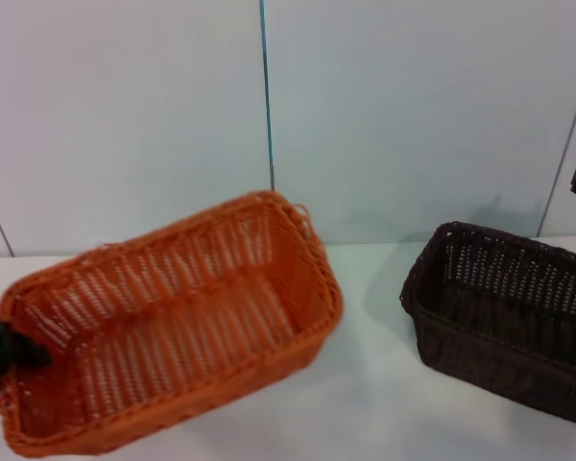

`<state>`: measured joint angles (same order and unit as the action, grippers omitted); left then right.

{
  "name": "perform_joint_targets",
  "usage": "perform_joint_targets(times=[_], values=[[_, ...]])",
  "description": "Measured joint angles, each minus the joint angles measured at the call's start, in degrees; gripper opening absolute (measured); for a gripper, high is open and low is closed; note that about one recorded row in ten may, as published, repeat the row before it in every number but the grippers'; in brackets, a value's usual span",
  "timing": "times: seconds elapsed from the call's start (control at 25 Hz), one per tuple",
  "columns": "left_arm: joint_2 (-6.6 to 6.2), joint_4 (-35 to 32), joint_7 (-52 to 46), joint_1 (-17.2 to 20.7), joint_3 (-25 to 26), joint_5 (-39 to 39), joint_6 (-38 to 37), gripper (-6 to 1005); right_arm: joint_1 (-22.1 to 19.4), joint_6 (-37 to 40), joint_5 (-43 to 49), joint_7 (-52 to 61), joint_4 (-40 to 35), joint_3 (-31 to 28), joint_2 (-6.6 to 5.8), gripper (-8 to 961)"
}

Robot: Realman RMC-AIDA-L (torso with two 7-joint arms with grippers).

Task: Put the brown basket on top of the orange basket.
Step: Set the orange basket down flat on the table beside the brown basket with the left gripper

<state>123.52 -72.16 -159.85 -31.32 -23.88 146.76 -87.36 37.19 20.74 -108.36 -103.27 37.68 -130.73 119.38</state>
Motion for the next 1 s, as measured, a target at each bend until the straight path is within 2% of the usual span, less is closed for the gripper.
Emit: perform_joint_targets(times=[0.4, 0.76, 1.0], values=[[0.38, 7.6, -0.4, 0.2, -3.6, -0.3, 6.3, 128, -0.7, 0.0, 0.0, 0.0, -0.2, -0.1, 0.05, 714], [0.40, 16.3, -0.3, 0.3, -10.3, -4.5, 14.2, 128, -0.9, 0.0, 0.0, 0.0, 0.1, -0.6, -0.12, 713], [0.66, 18.4, -0.6, 0.4, -14.2, -5.5, 17.1, 128, -0.9, 0.0, 0.0, 0.0, 0.2, -0.9, -0.13, 713]])
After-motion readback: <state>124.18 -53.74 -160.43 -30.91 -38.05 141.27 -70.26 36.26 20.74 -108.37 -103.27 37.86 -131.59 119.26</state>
